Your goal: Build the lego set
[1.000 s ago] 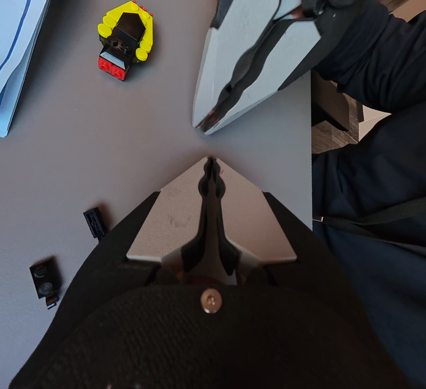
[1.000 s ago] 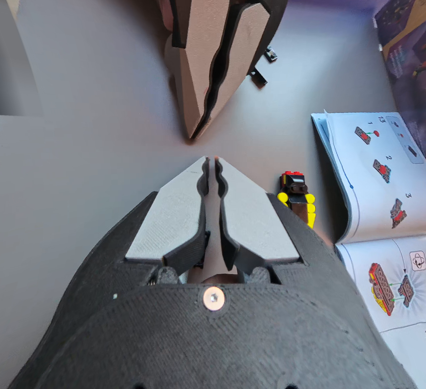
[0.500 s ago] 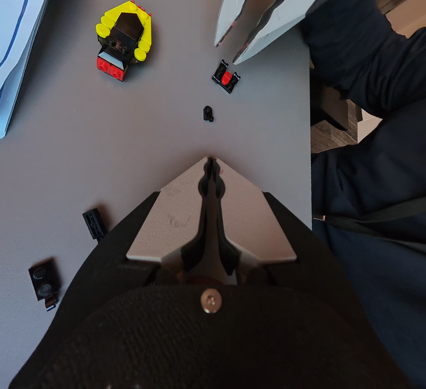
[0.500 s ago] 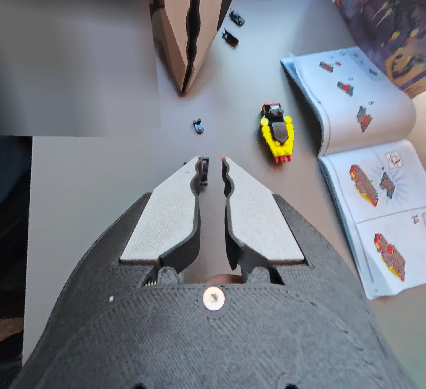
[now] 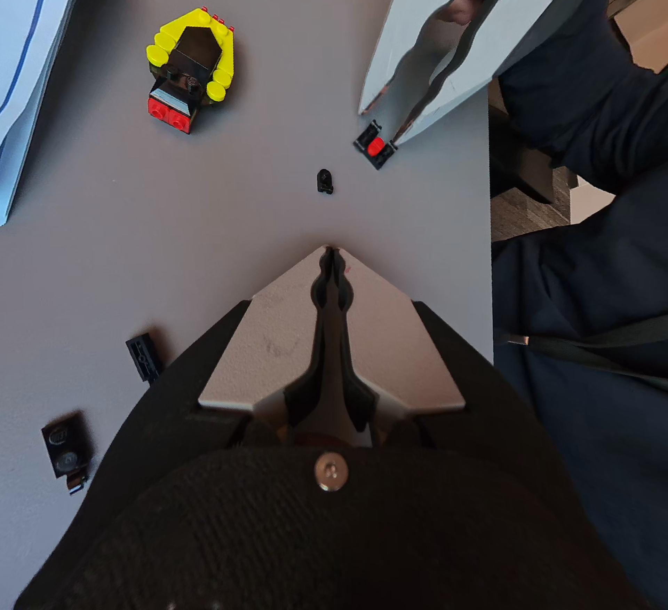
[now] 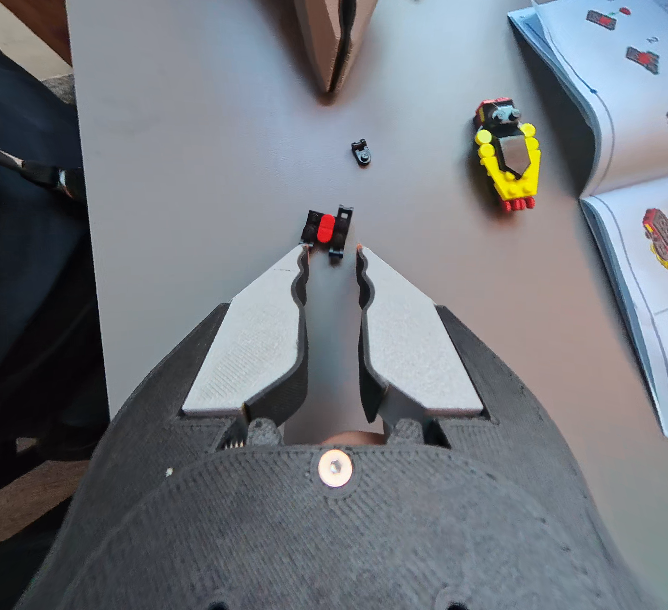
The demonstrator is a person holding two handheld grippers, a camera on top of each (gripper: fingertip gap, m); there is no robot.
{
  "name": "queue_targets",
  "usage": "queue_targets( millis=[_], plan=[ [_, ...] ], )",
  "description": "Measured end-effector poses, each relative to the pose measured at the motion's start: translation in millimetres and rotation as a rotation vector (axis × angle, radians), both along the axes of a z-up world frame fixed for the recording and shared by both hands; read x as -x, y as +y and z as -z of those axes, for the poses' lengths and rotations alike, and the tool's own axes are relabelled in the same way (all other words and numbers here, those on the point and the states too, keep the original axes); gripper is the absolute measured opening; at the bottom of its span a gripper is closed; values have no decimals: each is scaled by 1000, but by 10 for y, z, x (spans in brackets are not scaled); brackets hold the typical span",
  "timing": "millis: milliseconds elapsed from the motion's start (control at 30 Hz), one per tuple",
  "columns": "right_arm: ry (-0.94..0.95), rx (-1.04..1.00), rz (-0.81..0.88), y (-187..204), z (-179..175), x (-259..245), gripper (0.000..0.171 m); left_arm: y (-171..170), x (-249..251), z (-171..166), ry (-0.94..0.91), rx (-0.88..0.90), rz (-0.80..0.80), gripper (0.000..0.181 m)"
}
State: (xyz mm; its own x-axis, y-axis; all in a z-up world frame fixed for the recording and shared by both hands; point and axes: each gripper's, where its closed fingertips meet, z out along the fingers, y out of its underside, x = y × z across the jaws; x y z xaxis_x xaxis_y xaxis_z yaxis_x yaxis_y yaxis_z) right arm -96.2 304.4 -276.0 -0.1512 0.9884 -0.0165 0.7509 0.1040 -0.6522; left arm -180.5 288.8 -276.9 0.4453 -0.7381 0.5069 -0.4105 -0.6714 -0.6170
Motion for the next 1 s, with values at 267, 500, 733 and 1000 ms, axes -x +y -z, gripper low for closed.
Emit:
queue_targets(
  millis=[267,500,733,1000],
  plan=[
    [6,37,8,-103,29,-38,27,-10,-1,1,2,-3,5,0],
    [50,50,-122,-540,-45,25,22,-37,8,6,18,-21,19,0],
    [97,31,39,-184,-74,17,24,-173,-201,-34,35,-129,99,20],
    [127,100,-17,-548,-23,302,18,-229,-338,-40,58,-141,85,25]
  ],
)
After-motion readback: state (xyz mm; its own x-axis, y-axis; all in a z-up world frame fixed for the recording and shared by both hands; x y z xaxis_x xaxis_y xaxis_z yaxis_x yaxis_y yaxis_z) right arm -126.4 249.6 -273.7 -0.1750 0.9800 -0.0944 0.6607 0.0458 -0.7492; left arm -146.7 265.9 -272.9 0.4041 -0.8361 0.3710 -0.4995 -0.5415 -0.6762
